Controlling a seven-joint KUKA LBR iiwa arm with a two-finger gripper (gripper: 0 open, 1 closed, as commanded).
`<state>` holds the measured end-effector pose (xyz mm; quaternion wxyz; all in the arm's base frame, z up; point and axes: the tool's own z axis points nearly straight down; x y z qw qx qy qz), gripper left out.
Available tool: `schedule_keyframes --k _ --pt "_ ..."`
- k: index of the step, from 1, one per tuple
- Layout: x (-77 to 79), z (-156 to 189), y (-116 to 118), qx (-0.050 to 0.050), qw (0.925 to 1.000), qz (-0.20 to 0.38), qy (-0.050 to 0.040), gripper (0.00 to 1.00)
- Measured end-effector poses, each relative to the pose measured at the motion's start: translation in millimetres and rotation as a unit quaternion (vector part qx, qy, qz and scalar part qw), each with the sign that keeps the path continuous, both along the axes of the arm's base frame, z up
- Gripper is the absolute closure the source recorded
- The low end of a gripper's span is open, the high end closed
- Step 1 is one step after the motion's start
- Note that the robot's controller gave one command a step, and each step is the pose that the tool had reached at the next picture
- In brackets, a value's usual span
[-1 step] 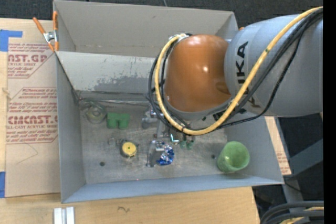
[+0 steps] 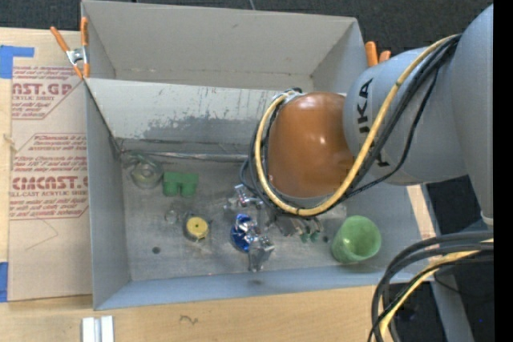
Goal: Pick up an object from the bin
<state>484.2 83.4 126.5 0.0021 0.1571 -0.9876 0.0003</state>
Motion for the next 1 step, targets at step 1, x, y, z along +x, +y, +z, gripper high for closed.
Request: schedule_keyframes --k 1 --pt "46.3 43.6 35.6 0.003 0.9989 -0.046 -0.0061 0.0"
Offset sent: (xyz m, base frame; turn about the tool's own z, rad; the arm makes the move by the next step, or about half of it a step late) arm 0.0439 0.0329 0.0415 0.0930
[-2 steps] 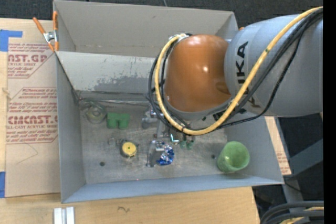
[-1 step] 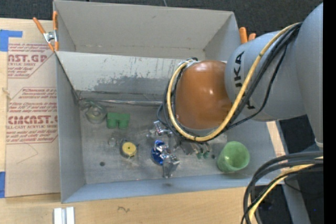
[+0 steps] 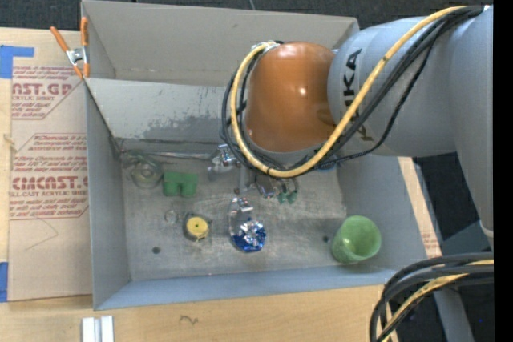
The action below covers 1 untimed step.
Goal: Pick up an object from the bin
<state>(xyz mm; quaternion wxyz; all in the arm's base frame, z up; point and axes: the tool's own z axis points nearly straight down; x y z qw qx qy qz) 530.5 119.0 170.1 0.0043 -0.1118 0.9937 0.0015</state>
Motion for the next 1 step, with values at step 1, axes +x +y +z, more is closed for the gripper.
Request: schedule_keyframes --k 1 --pt "-7.2 -100.2 -43.9 0.0 0.9992 0.039 0.0006 0.0"
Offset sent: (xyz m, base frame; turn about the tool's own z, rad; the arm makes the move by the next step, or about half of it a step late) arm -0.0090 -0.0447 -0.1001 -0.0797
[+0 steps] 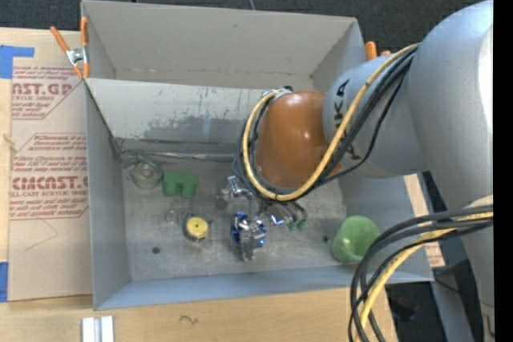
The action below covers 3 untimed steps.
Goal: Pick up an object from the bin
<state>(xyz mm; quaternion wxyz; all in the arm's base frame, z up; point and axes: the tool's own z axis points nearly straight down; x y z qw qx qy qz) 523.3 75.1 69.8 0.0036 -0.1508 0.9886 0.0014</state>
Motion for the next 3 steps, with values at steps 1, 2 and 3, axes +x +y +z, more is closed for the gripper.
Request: schedule_keyframes --k 1,2,3 --pt "-17.7 2.3 -47.4 -0.001 0.9996 0.027 -0.0009 0.0" --pt "-18.0 2.0 -6.9 -0.003 0.9945 0.105 0.0008 0.0" --pt "-19.0 3.0 -7.2 -0.003 0.9945 0.105 0.0043 1.0"
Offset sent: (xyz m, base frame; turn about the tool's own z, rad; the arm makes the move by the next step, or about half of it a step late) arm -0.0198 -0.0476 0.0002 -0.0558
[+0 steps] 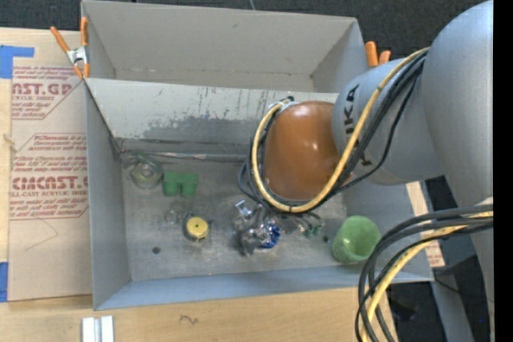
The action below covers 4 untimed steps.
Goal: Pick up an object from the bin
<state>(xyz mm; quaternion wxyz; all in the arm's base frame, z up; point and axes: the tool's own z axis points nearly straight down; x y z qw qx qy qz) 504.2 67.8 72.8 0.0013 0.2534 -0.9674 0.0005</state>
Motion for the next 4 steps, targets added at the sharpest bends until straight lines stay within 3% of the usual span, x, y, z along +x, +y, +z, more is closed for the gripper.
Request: schedule_keyframes --k 1,2,3,4 --pt "-21.2 73.3 -27.9 0.001 0.988 -0.154 -0.0033 1.0" --pt "-3.9 191.7 -35.5 0.001 0.9974 0.072 -0.0039 1.0" --pt "-4.5 190.6 -35.5 0.002 0.9974 0.071 -0.0023 0.0" --pt "25.5 54.0 -31.7 0.003 0.9819 0.189 0.0012 0.0"
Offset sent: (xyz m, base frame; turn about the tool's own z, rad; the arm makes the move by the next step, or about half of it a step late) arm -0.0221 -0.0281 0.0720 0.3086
